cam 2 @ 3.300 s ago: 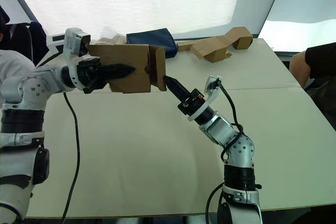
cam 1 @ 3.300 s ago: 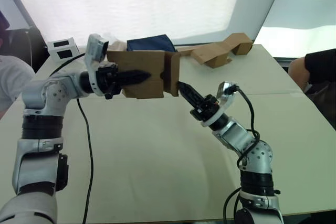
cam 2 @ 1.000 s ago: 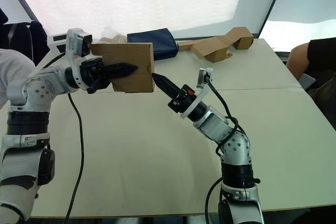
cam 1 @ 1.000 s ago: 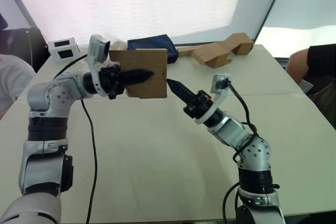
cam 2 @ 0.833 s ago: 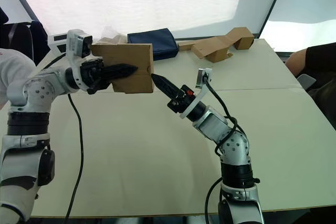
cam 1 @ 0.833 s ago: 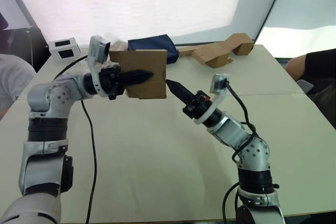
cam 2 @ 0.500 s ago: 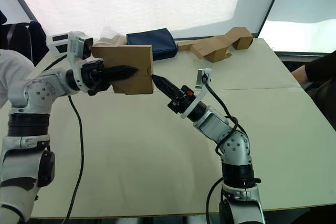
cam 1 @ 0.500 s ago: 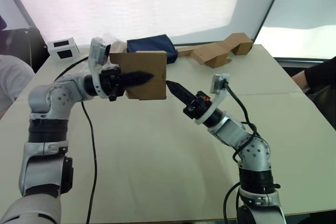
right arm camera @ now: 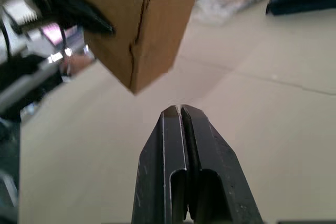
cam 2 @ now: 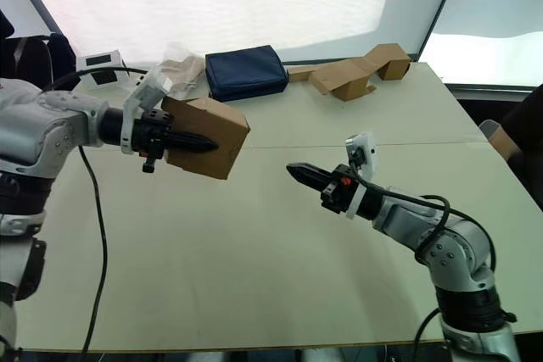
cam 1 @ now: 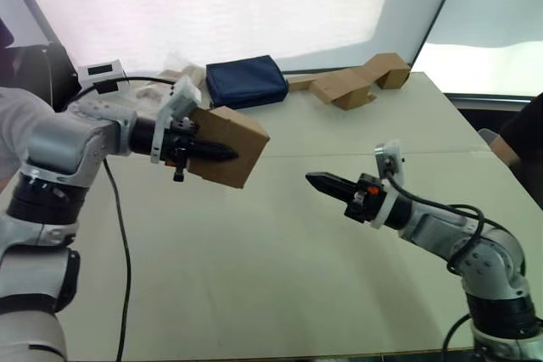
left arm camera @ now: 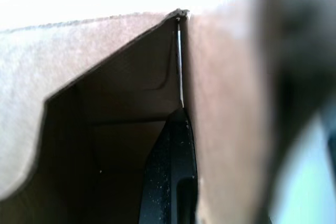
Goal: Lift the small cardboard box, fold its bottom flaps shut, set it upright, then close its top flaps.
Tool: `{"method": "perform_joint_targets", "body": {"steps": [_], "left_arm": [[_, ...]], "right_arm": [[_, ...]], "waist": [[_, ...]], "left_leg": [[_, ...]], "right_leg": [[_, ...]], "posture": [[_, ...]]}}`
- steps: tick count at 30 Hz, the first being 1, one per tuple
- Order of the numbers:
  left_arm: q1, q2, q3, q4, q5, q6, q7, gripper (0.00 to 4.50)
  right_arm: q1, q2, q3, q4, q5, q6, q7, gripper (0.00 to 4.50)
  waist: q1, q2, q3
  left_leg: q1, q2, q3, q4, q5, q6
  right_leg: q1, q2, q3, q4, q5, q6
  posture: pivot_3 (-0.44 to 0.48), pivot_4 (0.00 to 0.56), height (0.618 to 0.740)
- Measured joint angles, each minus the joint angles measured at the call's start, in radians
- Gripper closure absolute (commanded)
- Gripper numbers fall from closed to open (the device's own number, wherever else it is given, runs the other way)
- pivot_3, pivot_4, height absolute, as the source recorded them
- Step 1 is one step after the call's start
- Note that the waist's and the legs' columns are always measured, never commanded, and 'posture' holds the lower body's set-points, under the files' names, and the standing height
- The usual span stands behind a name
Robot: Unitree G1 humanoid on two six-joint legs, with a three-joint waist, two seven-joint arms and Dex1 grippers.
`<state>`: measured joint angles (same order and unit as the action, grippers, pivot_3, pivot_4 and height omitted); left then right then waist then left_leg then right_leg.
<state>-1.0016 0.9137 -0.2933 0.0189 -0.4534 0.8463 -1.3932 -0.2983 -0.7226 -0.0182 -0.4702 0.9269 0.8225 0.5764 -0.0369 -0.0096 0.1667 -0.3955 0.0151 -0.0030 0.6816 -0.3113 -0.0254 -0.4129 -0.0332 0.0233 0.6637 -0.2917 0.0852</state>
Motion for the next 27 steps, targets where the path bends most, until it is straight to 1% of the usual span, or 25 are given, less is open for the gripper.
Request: {"method": "perform_joint_targets", "body": {"steps": [3, 6, 9, 15, 17, 19, 20, 22, 24, 25, 26, 27], "left_arm": [[-0.042, 0.017, -0.144, -0.044, 0.104, -0.026, -0.062, 4.5], [-0.097, 0.018, -0.281, -0.084, 0.23, -0.034, -0.09, 4.5], [-0.099, 0.015, -0.365, -0.116, 0.3, -0.046, -0.121, 4.5], [-0.099, -0.018, -0.433, -0.117, 0.378, -0.053, -0.164, 4.5], [-0.099, -0.045, -0.447, -0.113, 0.401, -0.051, -0.17, 4.5], [-0.099, -0.063, -0.452, -0.111, 0.413, -0.05, -0.178, 3.97], [-0.099, -0.068, -0.452, -0.108, 0.419, -0.051, -0.18, 3.8], [-0.099, -0.075, -0.452, -0.096, 0.427, -0.061, -0.18, 3.03], [-0.101, -0.094, -0.452, -0.08, 0.432, -0.068, -0.186, 2.09], [-0.102, -0.094, -0.452, -0.08, 0.432, -0.068, -0.189, 1.93], [-0.104, -0.094, -0.451, -0.08, 0.431, -0.065, -0.197, 1.39], [-0.108, -0.093, -0.448, -0.08, 0.427, -0.06, -0.202, 1.07]], "right_arm": [[0.023, -0.113, 0.116, -0.048, -0.165, -0.059, 0.099, 4.47], [0.03, -0.166, 0.205, -0.08, -0.318, -0.137, 0.156, 4.47], [0.063, -0.163, 0.246, -0.088, -0.416, -0.192, 0.161, 4.47], [0.109, -0.091, 0.247, -0.089, -0.502, -0.236, 0.123, 4.47], [0.132, -0.063, 0.249, -0.085, -0.539, -0.249, 0.099, 4.47], [0.136, -0.04, 0.25, -0.083, -0.564, -0.25, 0.087, 4.5], [0.136, -0.037, 0.25, -0.083, -0.57, -0.25, 0.085, 4.5], [0.139, -0.032, 0.249, -0.083, -0.58, -0.25, 0.082, 4.5], [0.142, -0.021, 0.248, -0.083, -0.59, -0.248, 0.083, 4.5], [0.142, -0.021, 0.248, -0.083, -0.59, -0.248, 0.084, 4.5], [0.142, -0.02, 0.247, -0.082, -0.591, -0.247, 0.086, 4.5], [0.141, -0.018, 0.247, -0.081, -0.592, -0.244, 0.089, 4.5]], "waist": [[0.003, -0.002, 0.001], [0.006, -0.002, 0.001], [0.007, -0.002, 0.002], [0.023, -0.003, 0.002], [0.028, -0.003, 0.002], [0.026, -0.003, 0.002], [0.026, -0.003, 0.002], [0.025, -0.003, 0.002], [0.024, -0.003, 0.002], [0.024, -0.003, 0.002], [0.023, -0.003, 0.002], [0.023, -0.003, 0.002]], "left_leg": [[0.0, 0.001, -0.001, 0.0, 0.0, 0.0], [0.0, 0.001, 0.0, 0.001, 0.0, 0.001], [-0.001, 0.001, 0.0, 0.001, 0.0, 0.001], [0.0, 0.001, 0.0, 0.002, 0.0, 0.001], [-0.001, 0.001, -0.001, 0.002, 0.0, 0.001], [-0.002, 0.001, -0.001, 0.002, 0.0, 0.001], [-0.002, 0.001, -0.001, 0.002, 0.0, 0.001], [-0.001, 0.001, -0.001, 0.002, 0.0, 0.001], [-0.001, 0.001, -0.001, 0.002, 0.0, 0.001], [-0.001, 0.001, -0.001, 0.002, 0.0, 0.001], [-0.001, 0.001, -0.001, 0.002, 0.0, 0.001], [-0.001, 0.001, -0.001, 0.002, 0.0, 0.001]], "right_leg": [[0.0, 0.003, 0.0, 0.0, 0.0, 0.0], [0.0, 0.003, 0.001, 0.0, 0.0, 0.0], [-0.001, 0.004, 0.001, 0.0, 0.0, 0.0], [-0.001, 0.004, 0.001, 0.001, 0.0, 0.0], [0.0, 0.003, 0.001, 0.0, 0.0, 0.0], [0.0, 0.003, 0.002, 0.0, 0.0, 0.0], [0.0, 0.003, 0.002, 0.0, 0.0, 0.0], [0.0, 0.003, 0.002, 0.0, 0.0, 0.0], [0.0, 0.004, 0.002, 0.001, 0.0, 0.0], [0.0, 0.004, 0.002, 0.001, 0.0, 0.0], [0.0, 0.004, 0.002, 0.001, 0.0, 0.0], [0.0, 0.004, 0.002, 0.001, 0.0, 0.0]], "posture": [[0.0, 0.15, 0.74], [0.0, 0.15, 0.74], [0.0, 0.15, 0.74], [0.0, 0.15, 0.74], [0.0, 0.15, 0.74], [0.0, 0.15, 0.74], [0.0, 0.15, 0.74], [0.0, 0.15, 0.74], [0.0, 0.15, 0.74], [0.0, 0.15, 0.74], [0.0, 0.15, 0.74], [0.0, 0.15, 0.74]]}}
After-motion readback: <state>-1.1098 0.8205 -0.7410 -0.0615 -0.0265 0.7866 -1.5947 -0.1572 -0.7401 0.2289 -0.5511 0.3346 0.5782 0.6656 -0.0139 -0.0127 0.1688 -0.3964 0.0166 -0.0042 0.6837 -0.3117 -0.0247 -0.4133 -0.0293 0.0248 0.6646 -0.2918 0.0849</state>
